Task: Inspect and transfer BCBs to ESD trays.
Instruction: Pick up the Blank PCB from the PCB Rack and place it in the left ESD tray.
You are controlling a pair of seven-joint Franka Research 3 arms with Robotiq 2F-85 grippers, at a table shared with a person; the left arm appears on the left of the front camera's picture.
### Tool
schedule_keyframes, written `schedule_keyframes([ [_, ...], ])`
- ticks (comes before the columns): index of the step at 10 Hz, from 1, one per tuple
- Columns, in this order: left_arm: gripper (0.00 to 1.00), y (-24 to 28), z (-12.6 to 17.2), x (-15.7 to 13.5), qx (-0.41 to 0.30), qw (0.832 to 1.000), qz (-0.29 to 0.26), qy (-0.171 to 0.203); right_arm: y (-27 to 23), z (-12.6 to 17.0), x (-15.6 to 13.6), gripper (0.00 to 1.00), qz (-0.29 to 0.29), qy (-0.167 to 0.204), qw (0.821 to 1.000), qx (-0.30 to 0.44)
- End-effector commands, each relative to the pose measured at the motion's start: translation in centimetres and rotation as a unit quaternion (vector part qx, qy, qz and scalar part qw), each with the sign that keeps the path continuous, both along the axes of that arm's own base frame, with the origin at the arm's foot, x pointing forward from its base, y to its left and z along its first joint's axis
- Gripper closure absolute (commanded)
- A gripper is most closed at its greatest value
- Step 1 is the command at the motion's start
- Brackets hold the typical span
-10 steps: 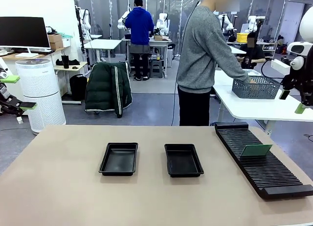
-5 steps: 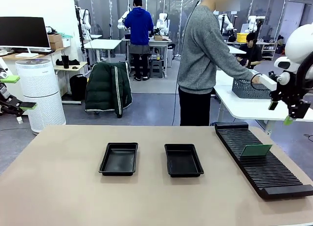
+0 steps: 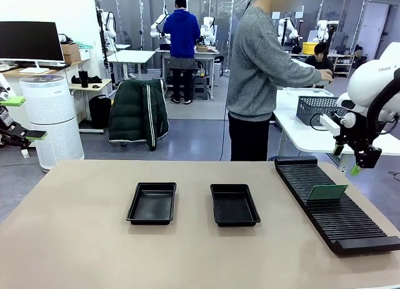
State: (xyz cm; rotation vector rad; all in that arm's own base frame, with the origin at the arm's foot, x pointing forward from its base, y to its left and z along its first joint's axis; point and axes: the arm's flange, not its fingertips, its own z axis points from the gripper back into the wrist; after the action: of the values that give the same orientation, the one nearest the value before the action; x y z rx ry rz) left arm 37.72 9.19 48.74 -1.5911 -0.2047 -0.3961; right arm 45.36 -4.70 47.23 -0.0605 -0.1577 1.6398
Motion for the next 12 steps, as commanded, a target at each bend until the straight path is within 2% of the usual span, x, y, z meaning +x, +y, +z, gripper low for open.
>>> schedule_keyframes([
  [1, 0.0, 0.1, 0.1, -0.1, 0.0, 1.0, 0.001, -0.001, 0.1, -2.3, 0.6, 0.0, 0.018, -0.003, 1.0, -0.002],
  [6, 0.0, 0.1, 0.1, -0.1, 0.0, 1.0, 0.001, -0.001, 0.1, -6.2, 1.9, 0.0, 0.025, -0.008, 0.999, -0.018],
  [11, 0.0, 0.1, 0.1, -0.1, 0.0, 1.0, 0.001, -0.001, -0.1, -8.7, 3.2, 0.0, 0.031, 0.013, 0.999, -0.016],
  [12, 0.0, 0.1, 0.1, -0.1, 0.0, 1.0, 0.001, -0.001, -0.2, -9.0, 3.3, 0.03, 0.031, 0.014, 0.999, -0.015],
])
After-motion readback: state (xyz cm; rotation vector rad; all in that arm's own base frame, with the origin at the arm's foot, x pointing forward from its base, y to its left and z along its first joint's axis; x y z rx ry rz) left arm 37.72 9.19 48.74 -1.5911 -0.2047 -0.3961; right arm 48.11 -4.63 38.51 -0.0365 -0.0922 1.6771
